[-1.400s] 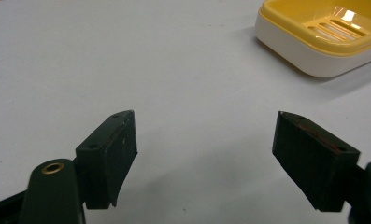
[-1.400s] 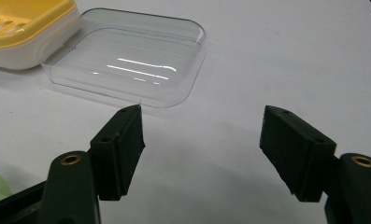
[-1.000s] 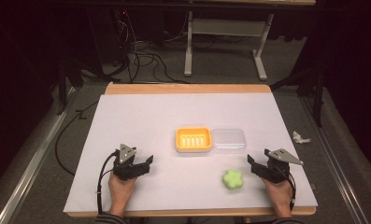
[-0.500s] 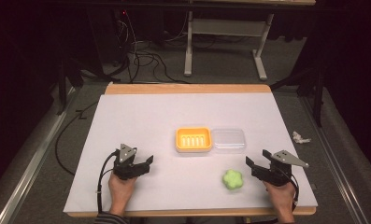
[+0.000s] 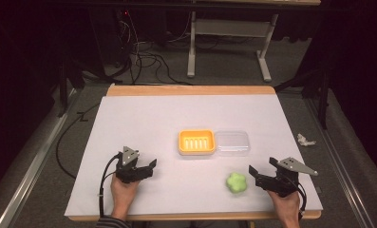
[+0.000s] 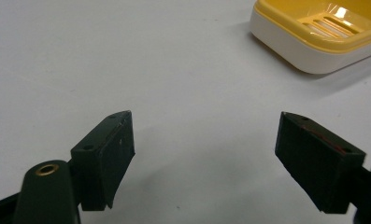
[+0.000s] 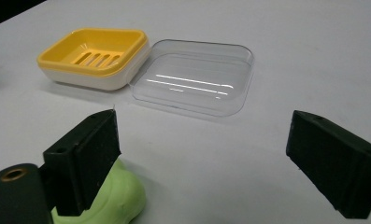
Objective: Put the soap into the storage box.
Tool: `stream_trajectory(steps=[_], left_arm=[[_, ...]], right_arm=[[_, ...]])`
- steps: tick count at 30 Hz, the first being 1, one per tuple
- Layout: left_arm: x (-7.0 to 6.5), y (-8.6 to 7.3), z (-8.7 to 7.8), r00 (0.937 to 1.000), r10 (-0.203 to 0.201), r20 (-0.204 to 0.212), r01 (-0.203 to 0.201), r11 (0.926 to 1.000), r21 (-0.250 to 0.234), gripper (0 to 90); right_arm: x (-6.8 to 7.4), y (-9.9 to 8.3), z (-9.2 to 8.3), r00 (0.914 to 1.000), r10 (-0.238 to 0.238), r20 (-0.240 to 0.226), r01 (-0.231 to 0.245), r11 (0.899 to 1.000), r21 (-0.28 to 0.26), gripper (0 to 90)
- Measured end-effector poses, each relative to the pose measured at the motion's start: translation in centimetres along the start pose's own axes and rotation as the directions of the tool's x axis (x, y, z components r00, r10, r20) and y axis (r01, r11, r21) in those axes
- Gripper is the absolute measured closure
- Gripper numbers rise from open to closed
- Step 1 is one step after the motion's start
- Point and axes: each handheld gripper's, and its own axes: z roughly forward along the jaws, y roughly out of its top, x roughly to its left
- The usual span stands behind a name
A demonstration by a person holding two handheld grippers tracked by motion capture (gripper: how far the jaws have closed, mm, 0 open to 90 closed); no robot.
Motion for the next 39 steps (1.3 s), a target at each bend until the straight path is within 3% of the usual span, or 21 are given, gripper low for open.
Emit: stream_trajectory(steps=[3, 10, 20, 27, 39], left_arm=[[0.0, 0.0, 0.0, 1.0000, 0.002, -0.003, -0.002, 1.0000, -0.001, 20.8], [0.0, 0.0, 0.0, 1.0000, 0.001, -0.002, -0.001, 1.0000, -0.002, 21.7], [0.0, 0.0, 0.0, 1.0000, 0.000, -0.001, 0.000, 1.0000, -0.001, 23.5], [0.0, 0.0, 0.0, 1.0000, 0.000, -0.004, 0.000, 1.0000, -0.002, 23.6], [0.0, 0.0, 0.1, 0.9999, -0.003, -0.010, 0.003, 1.0000, -0.004, 23.0]], right_arm=[[0.1, 0.1, -0.4, 0.9999, 0.007, 0.007, -0.007, 1.000, 0.028, 11.1], [1.4, -0.3, -0.7, 0.9988, -0.039, -0.029, 0.042, 0.992, 0.118, 15.0], [3.5, -0.5, -1.2, 0.9891, -0.127, -0.074, 0.136, 0.981, 0.136, 14.5], [4.6, -0.9, -0.7, 0.9846, -0.147, -0.094, 0.162, 0.972, 0.170, 15.0], [5.9, -1.2, 0.9, 0.9653, -0.241, -0.100, 0.258, 0.937, 0.236, 17.2]])
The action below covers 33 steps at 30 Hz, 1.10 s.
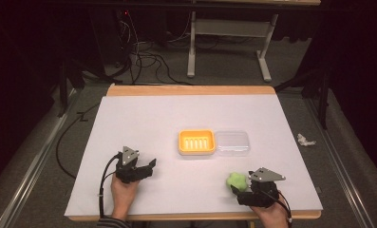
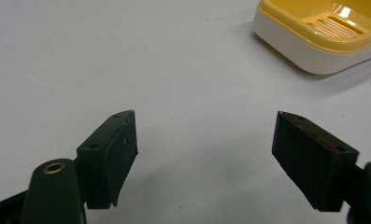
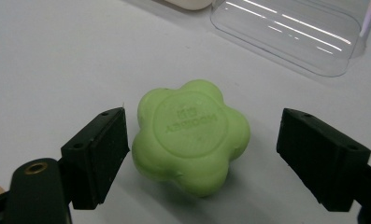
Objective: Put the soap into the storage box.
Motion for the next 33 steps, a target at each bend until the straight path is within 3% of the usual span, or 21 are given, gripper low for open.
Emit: stream_trajectory(steps=[15, 19, 33], left_arm=[[0.0, 0.0, 0.1, 1.0000, -0.005, -0.006, 0.005, 1.0000, 0.003, 22.5], [0.0, 0.0, 0.1, 1.0000, -0.005, -0.008, 0.005, 1.0000, 0.003, 22.5], [0.1, 0.1, 0.1, 0.9999, -0.007, -0.010, 0.007, 1.0000, 0.002, 22.5]], right_arm=[[0.6, 0.0, 2.6, 0.9996, -0.024, -0.014, 0.026, 0.993, 0.115, 23.4], [0.2, 0.0, 2.7, 0.9995, 0.002, -0.032, 0.002, 0.994, 0.111, 26.1], [-0.2, 0.4, 3.0, 0.9980, -0.023, -0.059, 0.030, 0.991, 0.131, 27.2]])
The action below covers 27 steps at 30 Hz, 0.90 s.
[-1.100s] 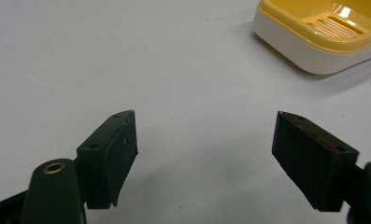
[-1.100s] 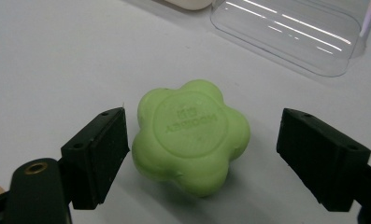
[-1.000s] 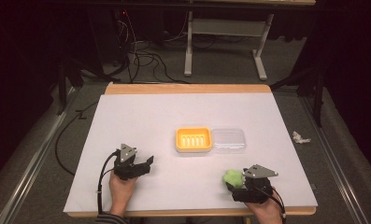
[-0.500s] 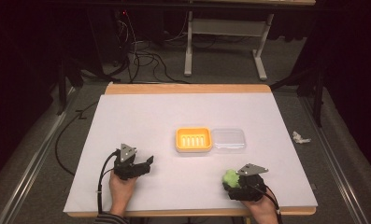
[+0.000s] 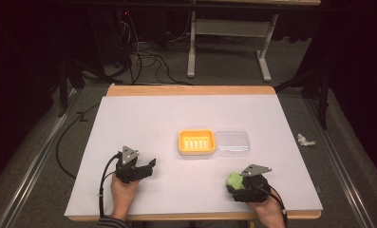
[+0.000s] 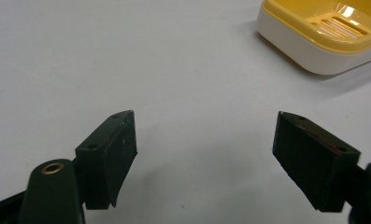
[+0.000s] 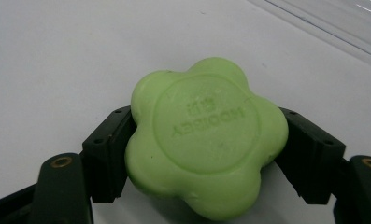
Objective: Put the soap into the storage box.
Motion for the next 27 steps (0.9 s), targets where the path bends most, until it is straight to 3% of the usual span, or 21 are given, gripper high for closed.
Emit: stream_trajectory(steps=[7, 27], left_arm=[[0.01, 0.01, 0.01, 1.0000, -0.002, -0.001, 0.002, 1.0000, 0.000, 22.3], [0.06, 0.02, 0.01, 1.0000, 0.001, -0.003, -0.001, 1.0000, 0.004, 22.0]], right_arm=[[-0.16, 0.15, 0.04, 0.9998, -0.018, -0.006, 0.018, 1.000, 0.006, 27.5], [0.12, 0.95, 0.01, 0.9981, -0.060, 0.014, 0.061, 0.995, -0.081, 27.6]])
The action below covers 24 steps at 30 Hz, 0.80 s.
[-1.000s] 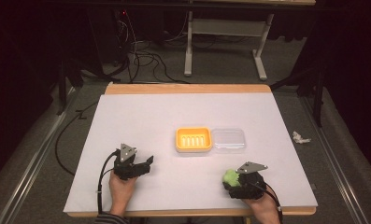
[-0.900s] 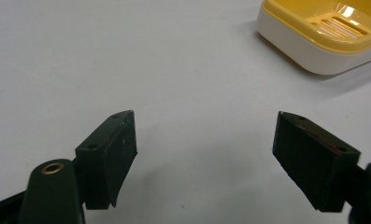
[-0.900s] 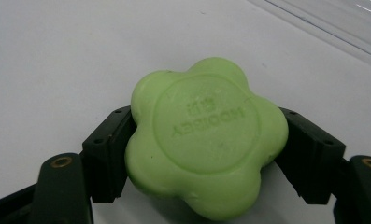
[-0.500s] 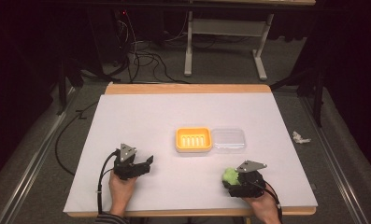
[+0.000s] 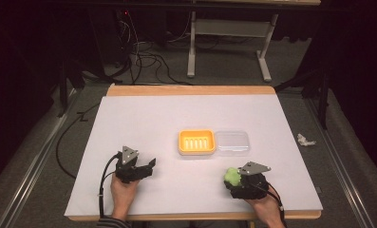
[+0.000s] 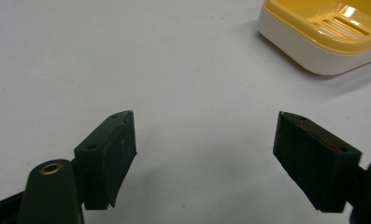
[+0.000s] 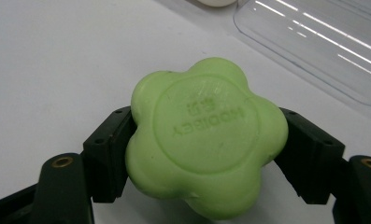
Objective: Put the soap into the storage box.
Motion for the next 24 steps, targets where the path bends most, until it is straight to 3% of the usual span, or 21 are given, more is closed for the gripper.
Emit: stream_trajectory(steps=[20, 24], left_arm=[[0.0, 0.0, 0.0, 1.0000, -0.003, 0.001, 0.003, 1.0000, 0.000, 21.9], [0.0, 0.0, 0.0, 1.0000, -0.004, 0.001, 0.004, 1.0000, -0.002, 21.9]], right_arm=[[-0.9, 3.3, -1.5, 0.9986, 0.021, -0.048, -0.025, 0.995, -0.098, 27.5], [-1.2, 3.8, -1.5, 0.9990, 0.018, -0.040, -0.022, 0.995, -0.099, 27.5]])
